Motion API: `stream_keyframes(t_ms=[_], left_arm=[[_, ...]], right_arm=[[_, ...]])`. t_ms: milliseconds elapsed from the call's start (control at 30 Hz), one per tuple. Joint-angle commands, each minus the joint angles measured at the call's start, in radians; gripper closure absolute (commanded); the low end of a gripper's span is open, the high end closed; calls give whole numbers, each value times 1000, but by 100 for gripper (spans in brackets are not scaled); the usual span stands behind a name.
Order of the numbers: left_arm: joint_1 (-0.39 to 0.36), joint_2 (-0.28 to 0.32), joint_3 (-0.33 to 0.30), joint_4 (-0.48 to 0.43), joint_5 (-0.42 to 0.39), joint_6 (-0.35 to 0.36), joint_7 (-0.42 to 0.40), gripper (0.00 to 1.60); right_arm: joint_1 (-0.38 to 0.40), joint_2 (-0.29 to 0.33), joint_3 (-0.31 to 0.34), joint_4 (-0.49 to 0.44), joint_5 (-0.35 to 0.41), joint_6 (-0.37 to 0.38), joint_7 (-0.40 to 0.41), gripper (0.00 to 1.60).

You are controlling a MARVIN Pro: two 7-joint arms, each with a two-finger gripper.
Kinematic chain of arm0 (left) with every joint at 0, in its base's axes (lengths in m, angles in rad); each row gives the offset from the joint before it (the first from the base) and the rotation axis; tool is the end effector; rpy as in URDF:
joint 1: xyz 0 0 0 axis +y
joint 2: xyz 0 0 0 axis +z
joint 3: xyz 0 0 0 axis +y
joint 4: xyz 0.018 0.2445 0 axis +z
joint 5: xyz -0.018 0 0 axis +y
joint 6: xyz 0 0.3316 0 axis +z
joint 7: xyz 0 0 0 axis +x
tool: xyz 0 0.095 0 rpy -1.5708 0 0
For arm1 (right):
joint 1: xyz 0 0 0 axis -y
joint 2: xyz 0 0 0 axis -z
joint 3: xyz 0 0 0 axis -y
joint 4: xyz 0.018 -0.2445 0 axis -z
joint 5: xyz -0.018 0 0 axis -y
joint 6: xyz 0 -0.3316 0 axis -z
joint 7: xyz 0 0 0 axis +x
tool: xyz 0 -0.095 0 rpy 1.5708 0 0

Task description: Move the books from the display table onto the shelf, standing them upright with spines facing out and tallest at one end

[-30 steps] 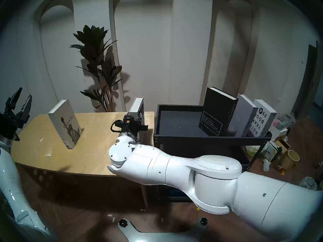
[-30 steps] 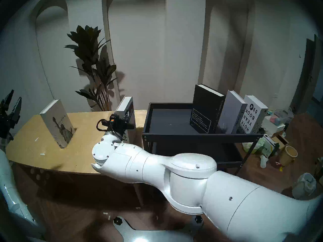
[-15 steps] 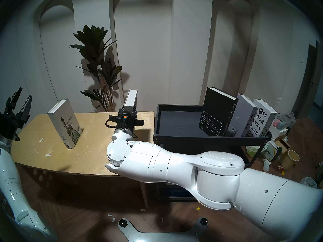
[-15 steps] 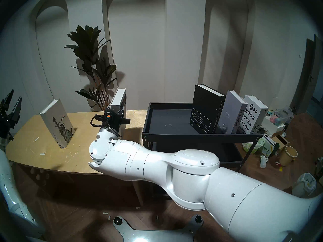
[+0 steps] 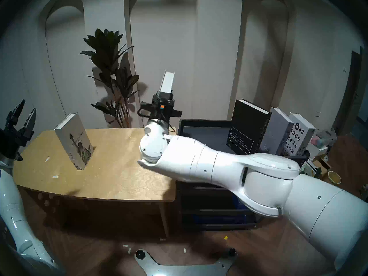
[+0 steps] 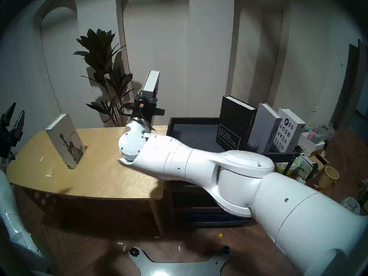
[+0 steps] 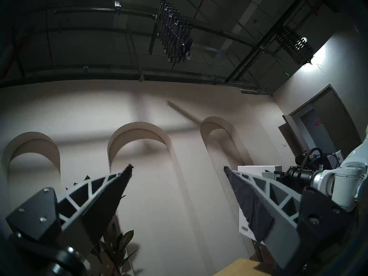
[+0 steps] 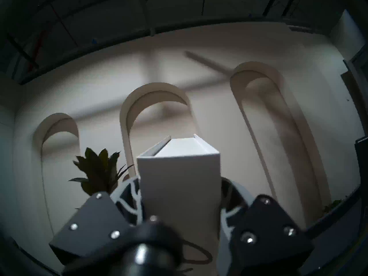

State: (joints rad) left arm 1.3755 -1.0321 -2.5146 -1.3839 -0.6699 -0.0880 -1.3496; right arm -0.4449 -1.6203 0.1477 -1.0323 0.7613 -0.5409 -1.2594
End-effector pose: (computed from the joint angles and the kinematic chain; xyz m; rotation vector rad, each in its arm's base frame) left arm 0.2900 0.3608 -0.0431 1.2713 -0.6457 2.6278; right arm 0.4774 0.2979 -0.0975 -1.5404 0.3771 -2.5460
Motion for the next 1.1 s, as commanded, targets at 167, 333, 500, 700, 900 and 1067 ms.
stream_keyframes(t_ms=[167, 333, 500, 700, 900, 1067], left_arm=[[-5, 7, 0, -7, -1, -1, -1, 0], [-5, 6, -1, -7, -1, -1, -1, 0], [-5, 6, -1, -6, -1, -1, -1, 0], [-5, 5, -1, -6, -1, -1, -1, 0], [-6, 5, -1, -6, -1, -1, -1, 0], [-6, 5, -2, -7, -1, -1, -1, 0]], right_arm=[[66, 188, 49, -56, -46, 4, -40, 160], [82, 241, 62, -100, -49, 1, -24, 160], [104, 293, 75, -162, -43, 1, -1, 160], [115, 359, 81, -235, -37, 9, 30, 160], [115, 416, 86, -323, -20, 16, 63, 160], [102, 470, 75, -400, -3, 36, 97, 160]])
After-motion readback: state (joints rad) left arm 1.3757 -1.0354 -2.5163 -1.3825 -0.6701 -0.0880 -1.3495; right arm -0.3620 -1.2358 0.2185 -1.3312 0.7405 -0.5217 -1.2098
